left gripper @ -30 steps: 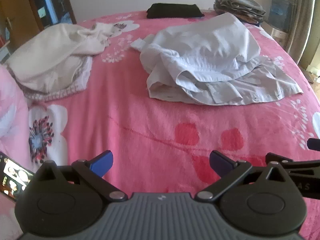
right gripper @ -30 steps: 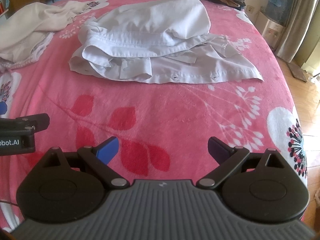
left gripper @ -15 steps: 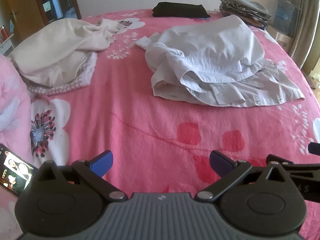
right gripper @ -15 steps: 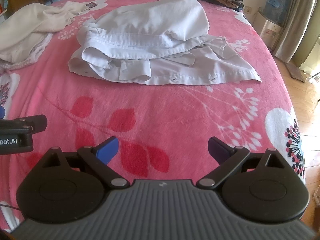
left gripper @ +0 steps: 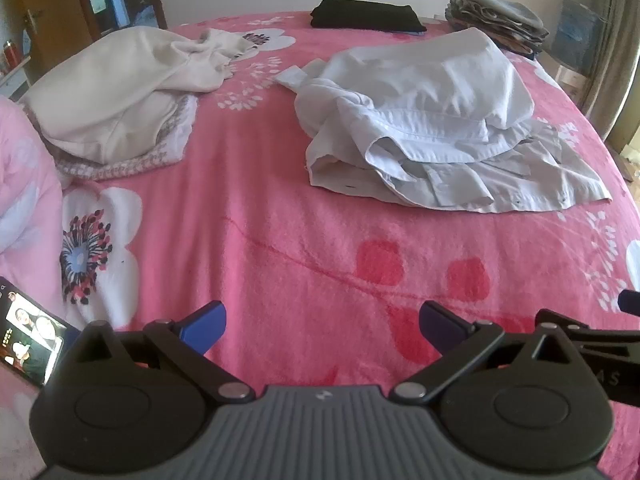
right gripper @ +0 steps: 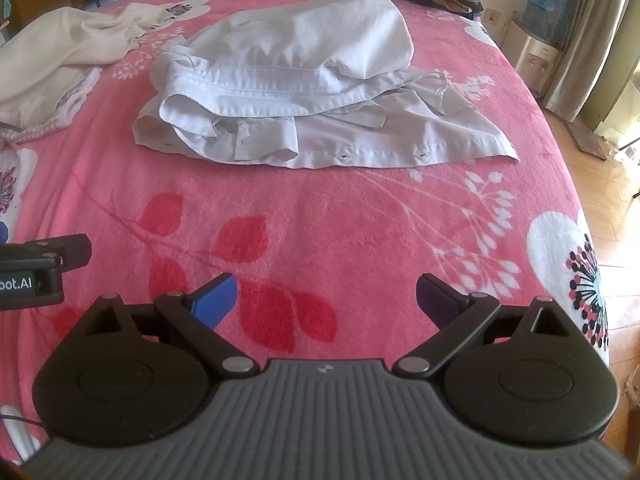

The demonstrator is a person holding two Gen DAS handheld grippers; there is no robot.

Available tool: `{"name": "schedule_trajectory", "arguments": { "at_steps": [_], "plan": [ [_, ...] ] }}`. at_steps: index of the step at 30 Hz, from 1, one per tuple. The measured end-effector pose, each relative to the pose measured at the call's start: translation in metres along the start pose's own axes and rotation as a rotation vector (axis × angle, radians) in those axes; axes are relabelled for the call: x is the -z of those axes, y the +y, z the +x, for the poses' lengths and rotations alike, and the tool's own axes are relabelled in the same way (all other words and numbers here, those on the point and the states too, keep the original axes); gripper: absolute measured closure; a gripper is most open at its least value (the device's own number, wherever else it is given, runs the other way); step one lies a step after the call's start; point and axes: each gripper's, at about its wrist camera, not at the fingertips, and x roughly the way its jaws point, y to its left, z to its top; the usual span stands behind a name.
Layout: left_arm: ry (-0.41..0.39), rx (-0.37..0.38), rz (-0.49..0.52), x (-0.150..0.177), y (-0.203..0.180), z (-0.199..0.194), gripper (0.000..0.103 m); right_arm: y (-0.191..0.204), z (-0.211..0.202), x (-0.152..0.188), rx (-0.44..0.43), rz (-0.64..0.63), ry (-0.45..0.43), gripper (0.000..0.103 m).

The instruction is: Fold clothes

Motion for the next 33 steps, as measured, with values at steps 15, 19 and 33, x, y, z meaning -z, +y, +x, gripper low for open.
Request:
{"name": "schedule_trajectory", "arguments": {
  "at_steps": [15, 19, 33],
  "plan": [
    [0.003, -0.007, 0.007, 0.0012, -0.002, 0.0001, 0.0, -0.0006, 0.0009, -0.0003, 0.0, 0.004, 0.007, 0.006],
    [0.003, -0.008, 0.006, 0.0013, -0.0022, -0.0001, 0.0, -0.0014, 0.0014, 0.0, 0.0, 0.006, 0.008, 0.006],
    [0.004, -0.014, 0.008, 0.0009, -0.0014, 0.0011, 0.0, -0.0029, 0.0048, 0.0, -0.003, 0.018, 0.02, 0.006]
  ]
}}
